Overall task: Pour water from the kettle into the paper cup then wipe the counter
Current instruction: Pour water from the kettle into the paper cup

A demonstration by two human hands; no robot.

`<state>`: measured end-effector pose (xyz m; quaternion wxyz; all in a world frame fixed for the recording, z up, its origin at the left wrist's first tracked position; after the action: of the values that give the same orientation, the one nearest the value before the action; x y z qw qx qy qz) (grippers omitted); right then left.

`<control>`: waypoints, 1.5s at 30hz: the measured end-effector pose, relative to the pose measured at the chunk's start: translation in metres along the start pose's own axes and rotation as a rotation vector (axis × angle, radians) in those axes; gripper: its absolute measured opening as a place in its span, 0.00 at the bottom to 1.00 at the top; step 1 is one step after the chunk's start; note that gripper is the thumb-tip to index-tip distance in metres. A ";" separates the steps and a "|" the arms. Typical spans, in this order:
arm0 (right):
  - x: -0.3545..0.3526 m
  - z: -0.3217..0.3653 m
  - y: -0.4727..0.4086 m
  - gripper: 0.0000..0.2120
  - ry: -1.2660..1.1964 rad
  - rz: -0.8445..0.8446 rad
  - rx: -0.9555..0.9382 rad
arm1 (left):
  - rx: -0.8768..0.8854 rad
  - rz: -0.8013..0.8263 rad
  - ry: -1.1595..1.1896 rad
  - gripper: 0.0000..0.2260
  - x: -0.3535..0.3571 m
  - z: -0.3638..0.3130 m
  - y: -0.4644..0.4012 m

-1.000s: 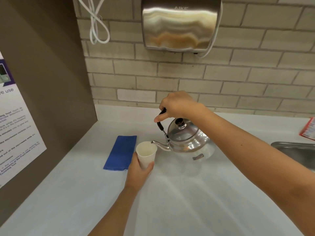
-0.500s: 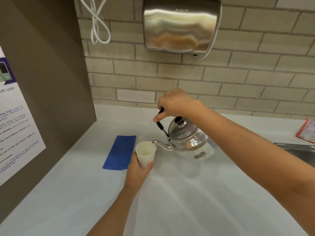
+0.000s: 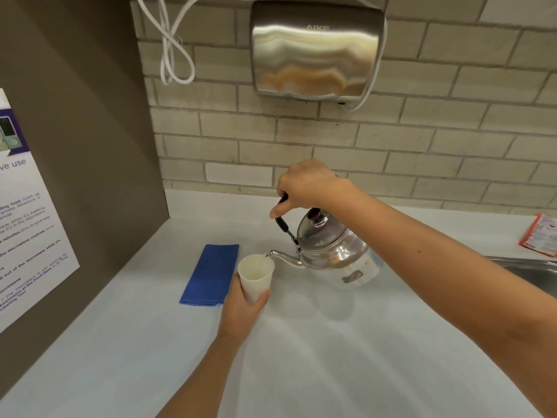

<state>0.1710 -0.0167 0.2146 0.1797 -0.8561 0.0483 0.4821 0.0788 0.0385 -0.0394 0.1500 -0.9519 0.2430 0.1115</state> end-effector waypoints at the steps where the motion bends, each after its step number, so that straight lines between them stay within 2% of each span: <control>1: 0.000 0.000 0.000 0.27 -0.001 -0.002 -0.001 | -0.002 0.000 0.006 0.32 0.000 0.000 0.000; 8: 0.000 0.005 0.000 0.28 0.005 -0.024 -0.018 | -0.004 -0.004 0.007 0.30 -0.001 0.000 0.000; 20: 0.007 0.010 0.002 0.28 0.011 0.005 -0.030 | -0.010 0.010 -0.022 0.33 0.001 0.001 0.001; 45: 0.000 0.007 0.003 0.27 0.039 0.019 -0.011 | 0.010 -0.014 0.011 0.28 0.000 0.001 -0.001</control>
<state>0.1648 -0.0174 0.2107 0.1693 -0.8657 0.0574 0.4675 0.0788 0.0393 -0.0399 0.1543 -0.9533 0.2380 0.1039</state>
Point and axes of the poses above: each hand's wrist, its own y-axis away from the middle knuckle, its own x-axis out of the palm, z = x × y, the point moved 10 cm from there along -y, towards the middle knuckle, and after that the axes turned 13 degrees about -z, right-handed, at the moved point
